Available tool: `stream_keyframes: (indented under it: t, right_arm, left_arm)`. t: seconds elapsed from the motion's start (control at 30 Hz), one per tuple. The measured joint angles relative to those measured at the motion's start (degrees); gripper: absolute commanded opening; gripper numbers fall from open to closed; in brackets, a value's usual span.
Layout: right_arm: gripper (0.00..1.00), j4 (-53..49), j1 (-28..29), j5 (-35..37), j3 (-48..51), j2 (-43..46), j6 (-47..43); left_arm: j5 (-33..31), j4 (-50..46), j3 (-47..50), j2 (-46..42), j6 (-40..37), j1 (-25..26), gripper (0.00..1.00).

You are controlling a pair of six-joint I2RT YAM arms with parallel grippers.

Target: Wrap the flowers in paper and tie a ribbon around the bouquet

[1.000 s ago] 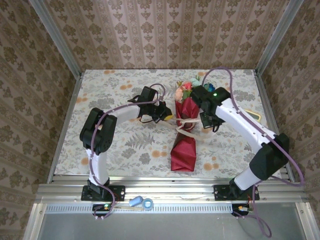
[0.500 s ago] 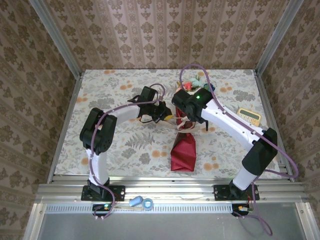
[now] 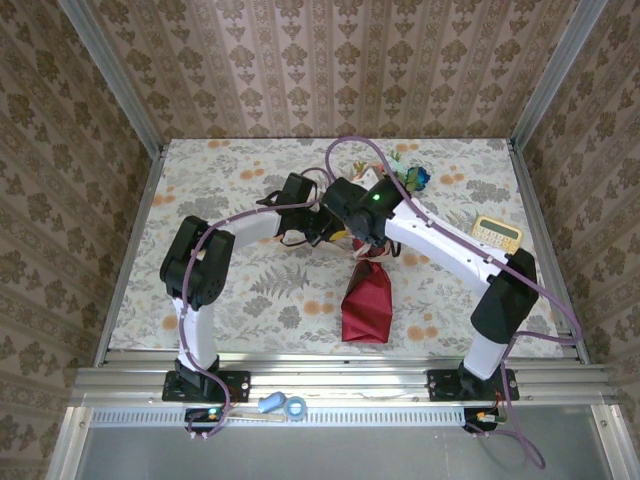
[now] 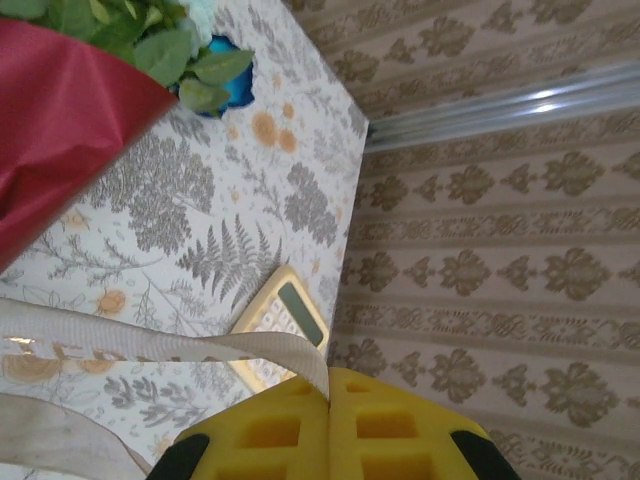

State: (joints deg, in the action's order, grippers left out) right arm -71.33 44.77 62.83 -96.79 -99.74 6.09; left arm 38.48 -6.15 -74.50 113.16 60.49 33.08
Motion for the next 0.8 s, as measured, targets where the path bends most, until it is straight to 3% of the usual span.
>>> stream_keyframes:
  t: [0.3, 0.43, 0.6, 0.8]
  right_arm:
    - [0.0, 5.38, 2.1, -0.48, 0.94, -0.11, -4.72]
    - [0.0, 3.87, 2.1, -9.75, 3.96, 1.33, 1.18]
    - [0.0, 3.87, 1.16, -25.55, 18.25, 8.98, 9.6]
    - [0.0, 6.27, -7.91, -40.28, 28.02, 11.26, 15.74]
  left_arm:
    - [-0.02, 0.46, 0.76, 0.0, 0.37, 0.28, 0.0]
    - [-0.39, 0.48, 1.25, -0.33, 0.44, 0.26, 0.0]
    - [-1.49, 0.11, 2.21, -2.29, 0.66, 0.24, 0.0]
    - [-3.54, -1.46, 3.17, -7.08, 0.83, 0.24, 0.0]
